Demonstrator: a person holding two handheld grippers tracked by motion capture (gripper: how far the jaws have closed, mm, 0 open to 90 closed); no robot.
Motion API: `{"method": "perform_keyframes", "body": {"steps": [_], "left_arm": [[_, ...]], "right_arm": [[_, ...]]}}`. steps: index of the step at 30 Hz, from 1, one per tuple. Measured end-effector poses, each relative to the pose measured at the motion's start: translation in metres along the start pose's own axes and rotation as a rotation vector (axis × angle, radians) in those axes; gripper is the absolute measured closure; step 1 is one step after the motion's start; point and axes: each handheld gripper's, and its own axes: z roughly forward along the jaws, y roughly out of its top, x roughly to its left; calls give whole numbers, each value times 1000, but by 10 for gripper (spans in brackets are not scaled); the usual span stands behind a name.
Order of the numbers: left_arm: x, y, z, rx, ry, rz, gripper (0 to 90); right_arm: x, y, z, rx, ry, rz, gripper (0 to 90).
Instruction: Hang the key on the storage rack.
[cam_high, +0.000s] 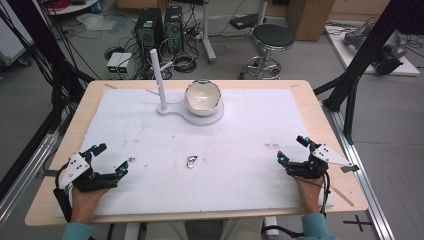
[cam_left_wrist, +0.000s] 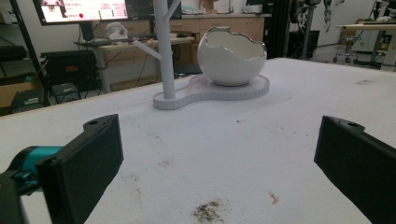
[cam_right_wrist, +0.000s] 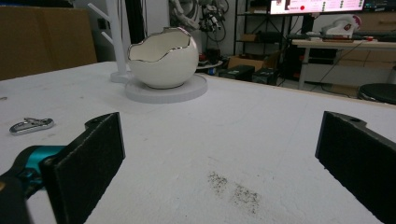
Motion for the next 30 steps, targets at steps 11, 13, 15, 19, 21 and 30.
{"method": "perform_keyframes", "body": {"steps": [11, 13, 15, 19, 21, 30], "left_arm": [[1, 0, 0, -6, 1, -11, 17], [1, 0, 0, -7, 3, -15, 17], [2, 0, -1, -6, 1, -16, 17], [3, 0, 0, -16, 7, -30, 17], [4, 1, 0, -14, 4, -28, 17], [12, 31, 9, 7, -31, 2, 17]], "right_arm": [[1, 0, 0, -1, -7, -4, 6], [0, 0, 0, 0, -6, 1, 6], [0, 0, 0, 0, -5, 1, 6], [0, 0, 0, 0, -7, -1, 6], [0, 0, 0, 1, -9, 2, 6], [0, 0, 0, 0, -9, 2, 6]]}}
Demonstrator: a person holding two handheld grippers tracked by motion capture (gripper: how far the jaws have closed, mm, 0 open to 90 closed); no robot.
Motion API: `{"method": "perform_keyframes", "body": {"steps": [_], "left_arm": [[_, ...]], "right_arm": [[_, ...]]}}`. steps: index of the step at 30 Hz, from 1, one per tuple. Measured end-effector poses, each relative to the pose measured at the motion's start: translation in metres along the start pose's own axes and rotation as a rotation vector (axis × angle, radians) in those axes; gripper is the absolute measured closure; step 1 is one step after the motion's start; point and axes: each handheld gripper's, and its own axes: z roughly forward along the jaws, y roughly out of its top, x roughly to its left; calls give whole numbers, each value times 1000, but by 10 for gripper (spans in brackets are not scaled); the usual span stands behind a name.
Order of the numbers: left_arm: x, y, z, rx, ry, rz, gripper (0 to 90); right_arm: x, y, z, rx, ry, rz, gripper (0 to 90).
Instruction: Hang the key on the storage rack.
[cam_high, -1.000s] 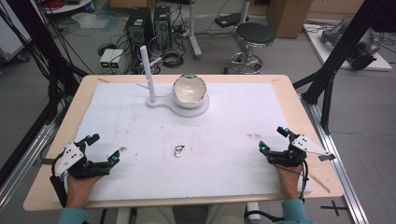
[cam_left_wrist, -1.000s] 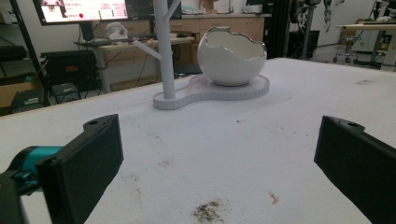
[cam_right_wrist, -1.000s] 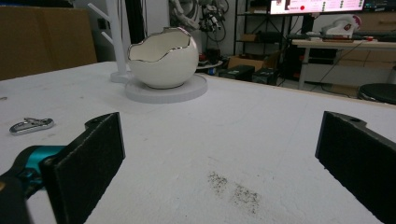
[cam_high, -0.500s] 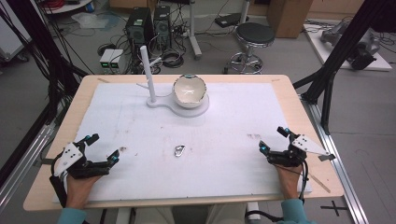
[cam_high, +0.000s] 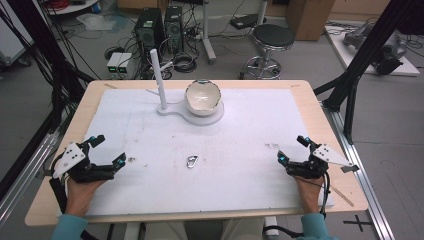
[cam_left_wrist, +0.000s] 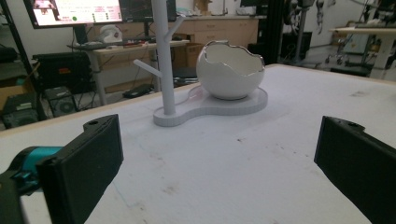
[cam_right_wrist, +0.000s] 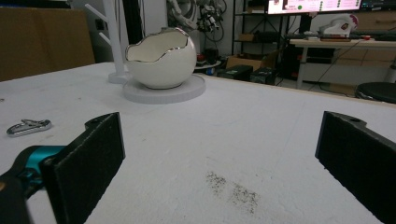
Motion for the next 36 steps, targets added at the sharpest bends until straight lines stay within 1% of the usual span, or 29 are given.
{"method": "perform_keyframes", "body": {"steps": [2, 3, 4, 5, 6, 7, 8, 9, 12, 14, 15, 17, 18, 20, 22, 25, 28, 29, 30, 32, 33, 34, 35, 36], "left_arm": [[2, 9, 4, 14, -21, 12, 17], [3, 19, 9, 50, -41, 48, 17], [3, 19, 9, 50, -41, 48, 17], [3, 25, 12, 65, -57, 68, 17], [3, 31, 15, 66, -75, 80, 17], [4, 37, 17, 63, -100, 78, 17], [5, 42, 20, 67, -128, 67, 17], [6, 49, 25, 82, -150, 65, 17], [6, 64, 34, 116, -202, 95, 17], [3, 75, 42, 152, -249, 113, 17], [0, 81, 47, 173, -272, 138, 17], [-4, 90, 54, 201, -306, 168, 17], [-6, 94, 59, 216, -323, 169, 17], [-11, 101, 68, 253, -345, 192, 17], [-15, 105, 77, 283, -361, 205, 17], [-23, 110, 90, 326, -384, 242, 17], [-32, 113, 104, 359, -407, 259, 17], [-35, 113, 109, 374, -422, 263, 17], [-39, 113, 114, 391, -432, 279, 17], [-44, 112, 121, 414, -446, 289, 17], [-47, 111, 125, 428, -453, 288, 17], [-53, 108, 133, 452, -469, 304, 17], [-53, 108, 133, 452, -469, 304, 18], [-59, 103, 140, 477, -484, 309, 17]], "right_arm": [[0, 0, 0, 1, 0, 2, 6], [0, 0, 0, 0, 0, 1, 6], [0, 0, 0, 0, -1, 1, 6], [0, 0, 0, 0, -1, 1, 6], [0, 0, 0, -1, -2, 1, 6], [0, 0, 0, -3, -1, 4, 6], [0, 0, 0, -3, -1, 4, 6], [0, 0, 0, -2, -1, 6, 6], [0, 0, 0, -2, 0, 6, 6], [0, 0, 0, -2, 0, 6, 6], [0, 0, 0, -2, 0, 6, 6], [0, 0, 0, -2, 0, 6, 6], [0, 0, 0, -3, 0, 4, 6], [0, 0, 0, -3, -1, 4, 6], [0, 0, 0, -3, -1, 3, 6], [0, 0, 0, -2, 0, 7, 6], [0, 0, 0, -3, -2, 6, 6], [0, 0, 0, -3, -2, 6, 6], [0, 0, 0, -2, -1, 6, 6], [0, 0, 0, -3, -2, 4, 6], [0, 0, 0, -4, -1, 6, 6], [0, 0, 0, -3, -1, 4, 6], [0, 0, 0, -3, -1, 4, 6], [0, 0, 0, -3, -2, 6, 6]]}}
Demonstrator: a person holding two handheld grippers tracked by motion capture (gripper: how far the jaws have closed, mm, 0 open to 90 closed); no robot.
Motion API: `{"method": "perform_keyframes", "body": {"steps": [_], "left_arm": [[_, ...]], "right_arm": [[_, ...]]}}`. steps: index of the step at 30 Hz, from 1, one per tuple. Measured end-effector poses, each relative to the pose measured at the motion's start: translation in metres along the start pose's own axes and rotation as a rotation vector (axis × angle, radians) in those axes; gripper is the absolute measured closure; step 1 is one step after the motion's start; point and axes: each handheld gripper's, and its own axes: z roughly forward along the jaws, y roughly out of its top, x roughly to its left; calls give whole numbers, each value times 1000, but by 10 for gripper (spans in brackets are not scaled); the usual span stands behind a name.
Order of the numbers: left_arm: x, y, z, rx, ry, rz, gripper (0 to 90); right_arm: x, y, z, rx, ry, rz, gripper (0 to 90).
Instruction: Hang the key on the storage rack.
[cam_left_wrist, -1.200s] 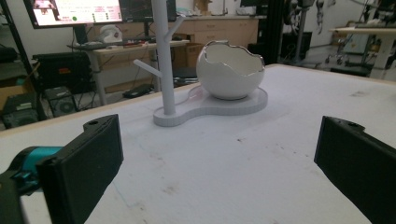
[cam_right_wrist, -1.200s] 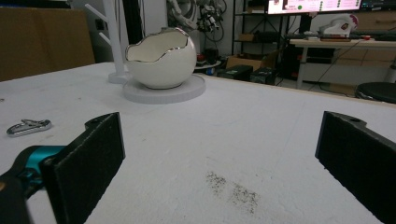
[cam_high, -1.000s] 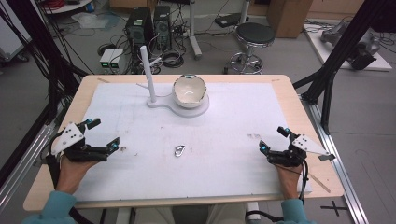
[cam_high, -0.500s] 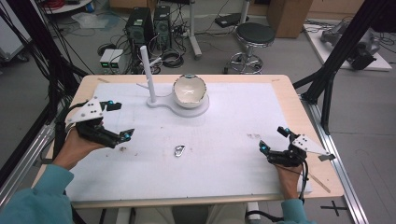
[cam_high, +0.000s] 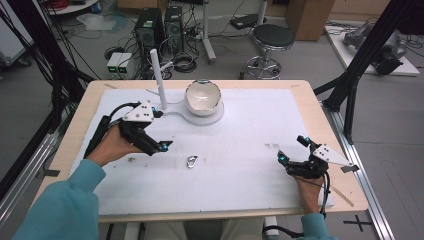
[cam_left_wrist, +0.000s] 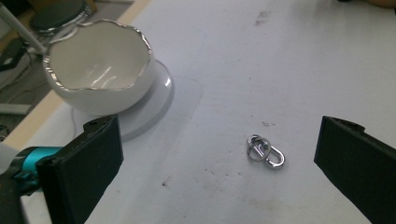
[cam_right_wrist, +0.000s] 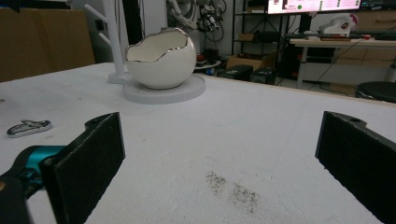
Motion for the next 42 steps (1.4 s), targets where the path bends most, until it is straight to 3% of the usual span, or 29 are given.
{"method": "perform_keyframes", "body": {"steps": [10, 16, 27, 31, 40, 42], "left_arm": [[-9, 2, 46, 118, -90, 45, 18], [-13, 3, 61, 161, -115, 63, 18], [-18, 2, 82, 235, -122, 74, 18], [-19, -1, 89, 281, -112, 105, 18], [-20, -5, 99, 324, -110, 114, 21], [-20, -6, 101, 327, -126, 115, 76]], "right_arm": [[0, 0, 0, 1, 2, 0, 6], [0, 0, 0, -1, 1, -1, 6], [0, 0, 0, 0, 0, -1, 6], [0, 0, 0, 1, 1, 0, 6], [0, 0, 0, 1, 1, 2, 6], [0, 0, 0, 1, 0, 2, 6]]}}
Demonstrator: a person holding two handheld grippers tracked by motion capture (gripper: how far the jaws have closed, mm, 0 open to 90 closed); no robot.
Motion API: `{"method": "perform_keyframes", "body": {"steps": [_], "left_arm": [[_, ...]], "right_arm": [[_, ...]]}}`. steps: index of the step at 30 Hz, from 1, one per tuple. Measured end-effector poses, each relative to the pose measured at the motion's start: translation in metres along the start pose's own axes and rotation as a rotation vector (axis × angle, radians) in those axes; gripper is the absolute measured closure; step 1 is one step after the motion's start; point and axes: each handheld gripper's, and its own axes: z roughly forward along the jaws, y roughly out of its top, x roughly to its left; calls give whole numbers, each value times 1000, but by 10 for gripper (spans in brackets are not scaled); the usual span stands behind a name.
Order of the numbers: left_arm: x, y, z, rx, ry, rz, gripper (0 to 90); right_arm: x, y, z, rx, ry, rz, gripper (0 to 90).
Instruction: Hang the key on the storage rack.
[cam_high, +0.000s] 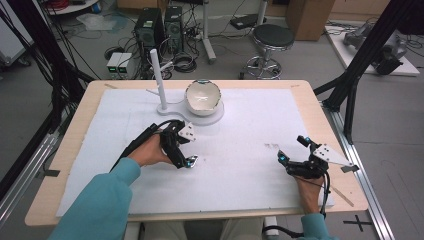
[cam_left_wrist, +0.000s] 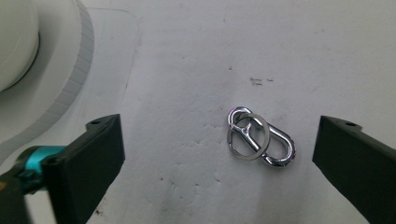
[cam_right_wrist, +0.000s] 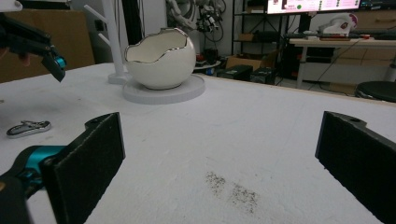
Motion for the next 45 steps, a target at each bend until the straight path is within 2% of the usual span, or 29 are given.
{"method": "perform_keyframes", "body": {"steps": [13, 19, 24, 32, 35, 45], "left_arm": [[-2, 5, 12, 55, -24, 7, 121], [-2, 5, 15, 89, -42, 8, 210], [-2, 7, 16, 106, -39, 1, 241], [-4, 7, 17, 135, -47, -9, 350], [-4, 8, 17, 142, -48, -11, 419], [-6, 8, 17, 171, -48, -9, 531]], "right_arm": [[0, 0, 0, 2, -3, 5, 6], [0, 0, 0, 0, -1, 6, 6], [0, 0, 0, 0, -1, 6, 6], [0, 0, 1, -7, -2, 4, 6], [0, 0, 1, -7, -3, 4, 6], [0, 0, 1, -8, -2, 3, 6]]}}
